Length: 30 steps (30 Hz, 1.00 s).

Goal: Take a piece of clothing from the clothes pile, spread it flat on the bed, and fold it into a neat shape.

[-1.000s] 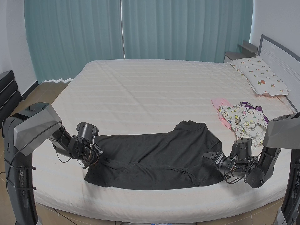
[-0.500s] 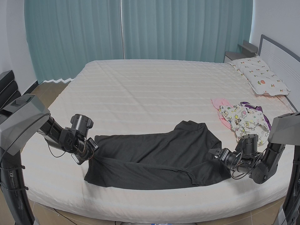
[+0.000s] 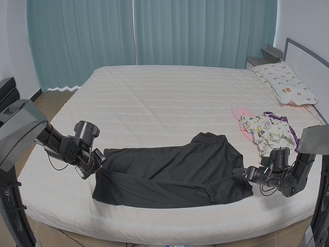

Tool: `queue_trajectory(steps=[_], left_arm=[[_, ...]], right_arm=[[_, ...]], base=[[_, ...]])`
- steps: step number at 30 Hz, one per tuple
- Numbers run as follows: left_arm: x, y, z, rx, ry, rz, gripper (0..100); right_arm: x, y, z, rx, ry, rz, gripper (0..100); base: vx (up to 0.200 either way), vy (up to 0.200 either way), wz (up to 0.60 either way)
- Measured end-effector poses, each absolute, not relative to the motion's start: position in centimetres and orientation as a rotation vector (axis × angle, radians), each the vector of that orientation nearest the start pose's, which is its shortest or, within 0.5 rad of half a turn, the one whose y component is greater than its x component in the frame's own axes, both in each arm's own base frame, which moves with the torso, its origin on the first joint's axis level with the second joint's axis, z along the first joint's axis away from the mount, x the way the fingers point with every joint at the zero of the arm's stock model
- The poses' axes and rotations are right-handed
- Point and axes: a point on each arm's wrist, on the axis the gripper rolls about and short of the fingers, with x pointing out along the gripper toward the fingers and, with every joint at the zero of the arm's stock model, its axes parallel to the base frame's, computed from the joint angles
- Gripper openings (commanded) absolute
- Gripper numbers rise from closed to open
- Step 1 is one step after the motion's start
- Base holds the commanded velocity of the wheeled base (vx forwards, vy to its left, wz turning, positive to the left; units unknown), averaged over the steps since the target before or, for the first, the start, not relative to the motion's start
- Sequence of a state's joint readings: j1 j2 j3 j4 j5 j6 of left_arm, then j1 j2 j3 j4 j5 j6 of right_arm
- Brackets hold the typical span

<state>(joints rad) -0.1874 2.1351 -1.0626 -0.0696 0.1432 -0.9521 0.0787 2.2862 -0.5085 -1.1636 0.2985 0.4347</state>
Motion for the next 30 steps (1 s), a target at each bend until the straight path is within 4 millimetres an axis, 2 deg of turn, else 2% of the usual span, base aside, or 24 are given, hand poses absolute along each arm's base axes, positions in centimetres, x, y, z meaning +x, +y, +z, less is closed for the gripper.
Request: queue_trajectory(steps=[12, 23, 24, 30], left_arm=[[35.4, -6.5, 5.7, -0.706, 0.918, 0.423, 0], [35.4, -6.5, 5.8, -0.707, 0.916, 0.422, 0], [35.4, -6.5, 5.8, -0.707, 0.916, 0.421, 0], [35.4, -6.5, 5.7, -0.707, 0.917, 0.422, 0]], right_arm=[[34.6, 3.3, -3.6, 0.421, 0.65, 0.264, 100], [35.5, 3.4, -5.4, 0.405, 0.663, 0.266, 100], [35.6, 3.4, -5.5, 0.405, 0.665, 0.266, 0], [35.3, 3.2, -5.8, 0.397, 0.671, 0.265, 0]], base=[[0.0, 0.0, 0.0], [0.0, 0.0, 0.0], [0.0, 0.0, 0.0], [0.0, 0.0, 0.0]])
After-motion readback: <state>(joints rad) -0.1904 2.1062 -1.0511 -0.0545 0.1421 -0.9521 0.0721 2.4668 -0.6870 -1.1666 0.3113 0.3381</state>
